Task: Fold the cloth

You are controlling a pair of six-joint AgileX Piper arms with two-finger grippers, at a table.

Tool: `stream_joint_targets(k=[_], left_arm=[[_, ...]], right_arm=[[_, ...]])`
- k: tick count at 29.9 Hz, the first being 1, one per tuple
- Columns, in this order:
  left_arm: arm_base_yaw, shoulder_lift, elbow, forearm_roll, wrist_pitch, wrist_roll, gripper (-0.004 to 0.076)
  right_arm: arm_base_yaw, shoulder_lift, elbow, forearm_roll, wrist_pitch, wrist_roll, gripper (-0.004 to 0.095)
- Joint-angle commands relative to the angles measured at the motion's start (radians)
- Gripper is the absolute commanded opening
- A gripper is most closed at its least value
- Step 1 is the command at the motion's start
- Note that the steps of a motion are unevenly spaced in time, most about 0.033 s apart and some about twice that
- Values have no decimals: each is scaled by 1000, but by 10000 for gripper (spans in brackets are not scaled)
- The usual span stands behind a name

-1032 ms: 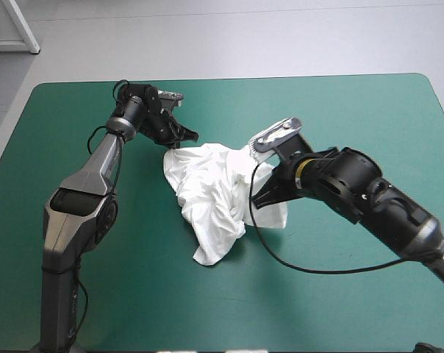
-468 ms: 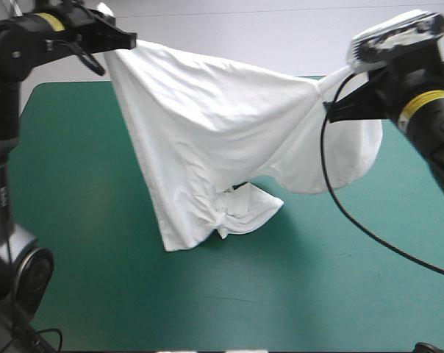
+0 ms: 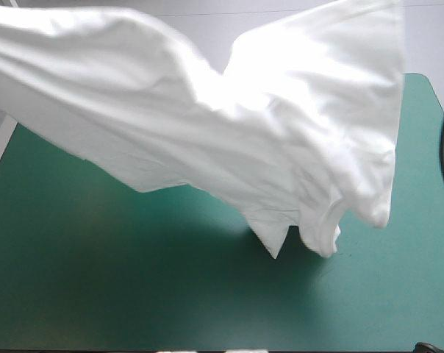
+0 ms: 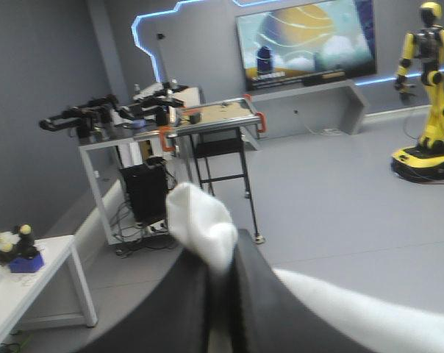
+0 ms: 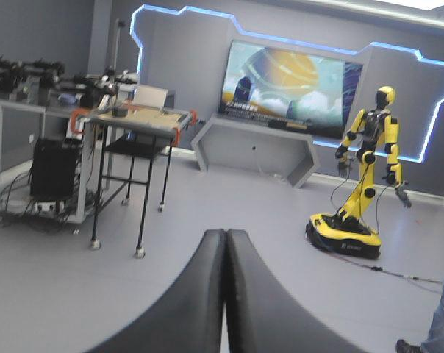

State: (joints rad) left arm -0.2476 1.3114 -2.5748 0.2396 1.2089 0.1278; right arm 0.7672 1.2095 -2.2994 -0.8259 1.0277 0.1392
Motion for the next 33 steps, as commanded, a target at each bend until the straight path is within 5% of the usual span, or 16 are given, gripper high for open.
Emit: stream_joint_targets(k=[1,11,21,27,29,33], left_arm=[[-2,-9,14,16,-72,12,-9],[-2,75,356,14,-37,35,-9],[113,221,834,-217,-365,6,-9],[166,369,928,-338,-472,47,-5],[166,412,926,-329,-472,51,46],[166,464,926,-294,-498,53,419]], right_arm=[[-3,-13,-30,-31,-95,-19,-15],[-3,139,0,-1,63,-40,-15],[-27,265,184,107,135,25,-15],[-64,259,345,232,144,23,-15],[-64,255,389,251,138,18,-15],[-64,217,487,323,133,5,-15]])
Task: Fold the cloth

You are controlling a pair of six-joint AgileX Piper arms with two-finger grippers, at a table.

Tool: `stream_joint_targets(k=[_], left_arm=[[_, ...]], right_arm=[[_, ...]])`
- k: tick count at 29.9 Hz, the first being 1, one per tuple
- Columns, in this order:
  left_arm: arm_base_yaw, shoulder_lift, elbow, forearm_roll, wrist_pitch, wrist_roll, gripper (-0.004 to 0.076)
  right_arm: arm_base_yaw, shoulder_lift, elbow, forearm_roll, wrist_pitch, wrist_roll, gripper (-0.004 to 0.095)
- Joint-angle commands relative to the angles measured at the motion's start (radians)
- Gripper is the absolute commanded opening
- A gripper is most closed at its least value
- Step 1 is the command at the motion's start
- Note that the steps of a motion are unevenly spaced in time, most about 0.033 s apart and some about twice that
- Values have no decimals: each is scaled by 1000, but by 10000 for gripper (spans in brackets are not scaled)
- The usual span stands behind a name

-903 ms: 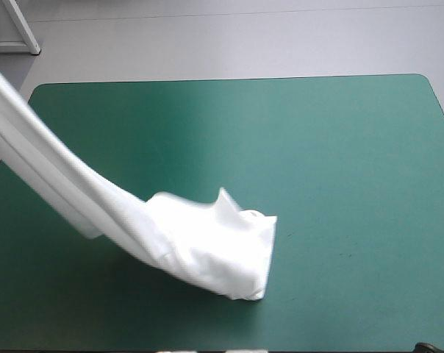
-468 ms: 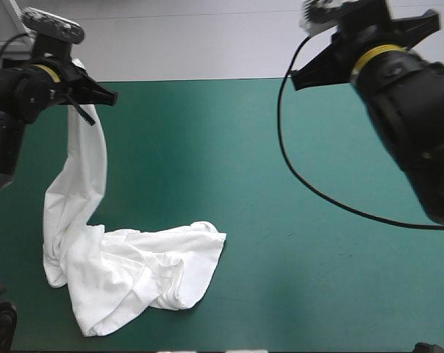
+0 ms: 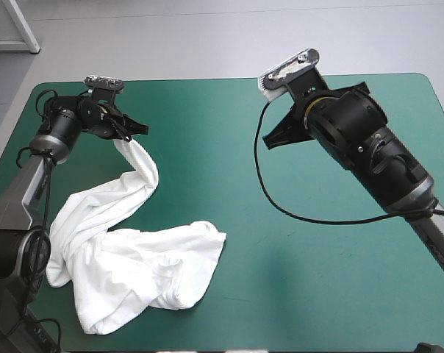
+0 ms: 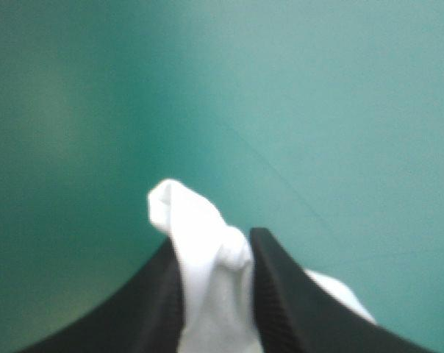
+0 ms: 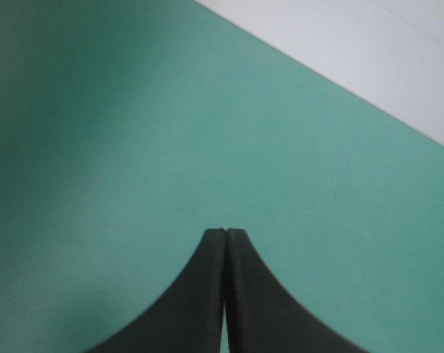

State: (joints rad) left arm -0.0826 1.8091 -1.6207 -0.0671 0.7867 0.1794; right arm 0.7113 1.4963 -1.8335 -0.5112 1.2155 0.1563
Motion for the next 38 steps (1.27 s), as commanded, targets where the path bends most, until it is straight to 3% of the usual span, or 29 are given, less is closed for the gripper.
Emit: stream_joint_targets(k=[1,3,4,10,14,23,29,38], left_arm=[[1,-30,-31,20,-79,1,512],[1,-28,-41,56,-61,-5,676],[1,-30,-52,67,-33,-16,708],[1,-79,-174,130,281,-81,659],[1,-146,-141,183,505,-108,617],[1,-420,336,185,476,-152,617],[15,-516,564,217,262,-244,617],[71,-402,739,178,-10,-280,617]], right_arm=[[-8,-83,47,19,-60,-10,-15],[-8,-118,100,22,-72,1,-15],[-8,-134,122,20,-74,6,-15],[-8,-248,273,9,-74,28,-15],[-8,-323,364,-22,-106,67,-15],[-8,-391,409,-50,-144,85,-15],[-8,-397,410,20,-132,54,-18],[-8,-467,413,84,-66,26,-18]])
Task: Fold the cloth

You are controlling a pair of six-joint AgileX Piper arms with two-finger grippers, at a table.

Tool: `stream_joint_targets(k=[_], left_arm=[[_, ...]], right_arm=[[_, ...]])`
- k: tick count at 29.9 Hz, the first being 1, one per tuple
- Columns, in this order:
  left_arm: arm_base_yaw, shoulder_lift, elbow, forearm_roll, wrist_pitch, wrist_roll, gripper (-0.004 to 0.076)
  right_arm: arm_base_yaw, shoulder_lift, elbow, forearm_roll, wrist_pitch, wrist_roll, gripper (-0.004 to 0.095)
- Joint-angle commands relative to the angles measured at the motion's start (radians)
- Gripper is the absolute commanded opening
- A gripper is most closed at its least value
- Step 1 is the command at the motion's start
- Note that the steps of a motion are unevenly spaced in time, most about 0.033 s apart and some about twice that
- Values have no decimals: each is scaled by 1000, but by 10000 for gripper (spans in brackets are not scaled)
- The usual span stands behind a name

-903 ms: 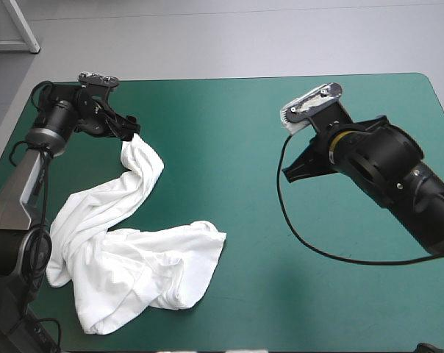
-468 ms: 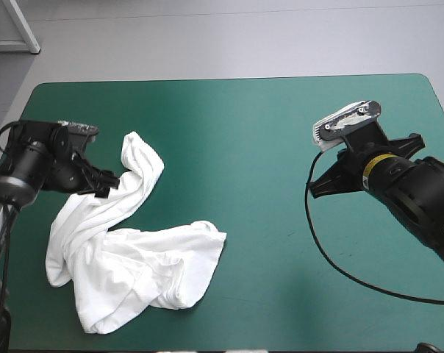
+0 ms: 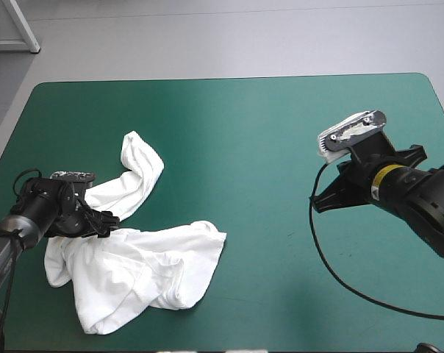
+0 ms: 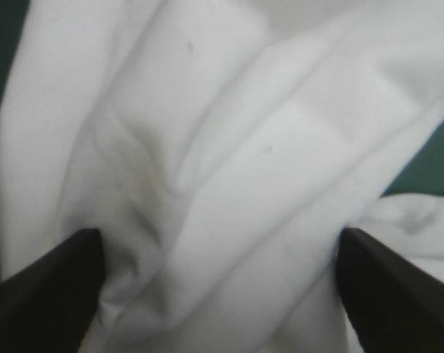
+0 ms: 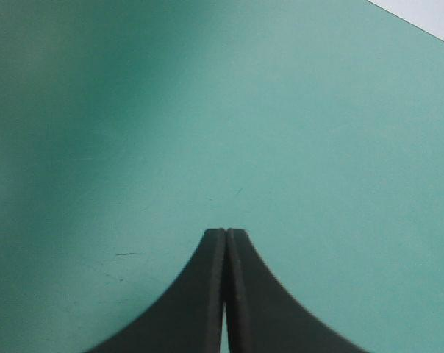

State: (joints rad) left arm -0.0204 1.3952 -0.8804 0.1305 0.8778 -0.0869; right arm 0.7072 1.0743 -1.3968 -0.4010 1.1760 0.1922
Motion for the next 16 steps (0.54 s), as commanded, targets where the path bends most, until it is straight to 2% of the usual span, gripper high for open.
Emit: stream_joint_targets(k=[1,3,5,6,8,11,14,16], left_arm=[[8,36,-1,-20,-116,-17,617],[8,82,-1,-34,-158,-21,602],[8,127,-1,-78,-187,-12,533],[8,150,-1,-109,-216,5,463],[8,181,-1,-187,-257,48,270],[3,228,-8,-349,-348,205,-11],[-36,268,-60,-515,-382,384,-8],[-86,292,-121,-559,-371,445,-9]], right_arm=[[-4,-56,-24,-28,-24,-10,-19],[-4,-86,-24,-28,-24,-10,-18],[-4,-114,-24,-28,-24,-10,-18],[-4,-127,-24,-40,-24,-2,-18],[-4,-149,-24,-61,-19,18,-19],[-4,-177,-24,-67,-4,16,-18],[-4,-182,-24,-91,30,16,-19],[-4,-182,-24,-101,41,18,-18]])
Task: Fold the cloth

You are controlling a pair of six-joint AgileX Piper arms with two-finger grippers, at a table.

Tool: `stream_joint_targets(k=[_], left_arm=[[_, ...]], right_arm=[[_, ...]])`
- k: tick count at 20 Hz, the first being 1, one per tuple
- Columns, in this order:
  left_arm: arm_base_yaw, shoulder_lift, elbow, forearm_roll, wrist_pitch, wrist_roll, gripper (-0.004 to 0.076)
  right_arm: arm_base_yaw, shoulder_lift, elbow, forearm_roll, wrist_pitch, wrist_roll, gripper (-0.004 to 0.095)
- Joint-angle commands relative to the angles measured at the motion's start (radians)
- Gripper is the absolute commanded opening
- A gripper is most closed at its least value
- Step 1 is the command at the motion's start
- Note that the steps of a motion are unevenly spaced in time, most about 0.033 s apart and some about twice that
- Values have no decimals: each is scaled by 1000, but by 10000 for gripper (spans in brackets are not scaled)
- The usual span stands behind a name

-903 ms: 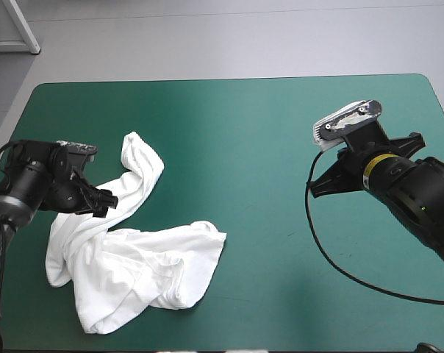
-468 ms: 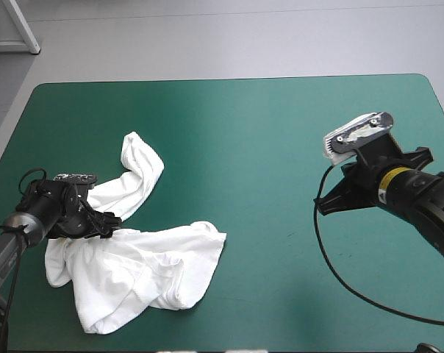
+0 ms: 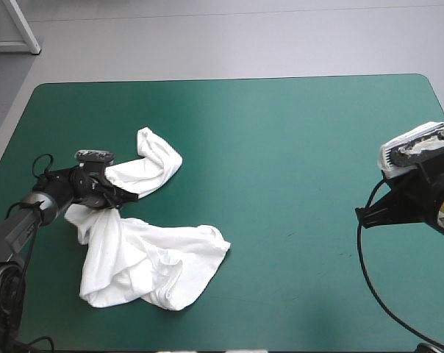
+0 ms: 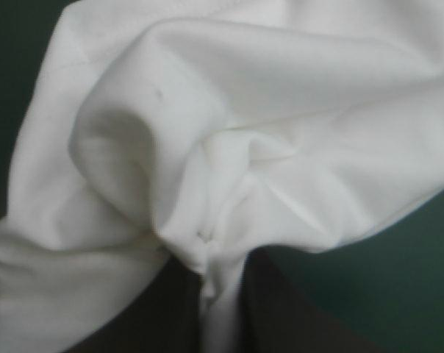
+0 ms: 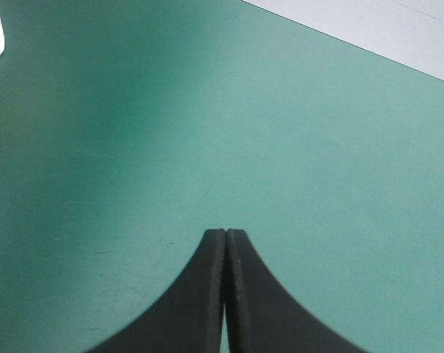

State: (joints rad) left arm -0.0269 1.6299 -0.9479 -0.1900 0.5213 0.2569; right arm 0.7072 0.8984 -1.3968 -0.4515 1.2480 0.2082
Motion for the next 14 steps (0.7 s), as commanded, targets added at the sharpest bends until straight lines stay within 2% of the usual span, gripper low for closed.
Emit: stream_joint_targets(k=[1,7,9,11,14], left_arm=[[-109,73,-100,-238,-4,101,-9],[-382,204,-491,-224,35,135,-9],[-462,281,-657,-224,122,171,-9],[-565,380,-833,-177,254,186,-9],[-714,479,-992,-46,330,189,-9]], right_arm=[[-4,-8,-24,-60,-31,10,-19],[-4,-21,-24,-61,-31,46,-19],[-4,-21,-24,-61,-31,50,-18],[-4,-21,-24,-61,-31,56,-19],[-4,-21,-24,-61,-31,68,-19]])
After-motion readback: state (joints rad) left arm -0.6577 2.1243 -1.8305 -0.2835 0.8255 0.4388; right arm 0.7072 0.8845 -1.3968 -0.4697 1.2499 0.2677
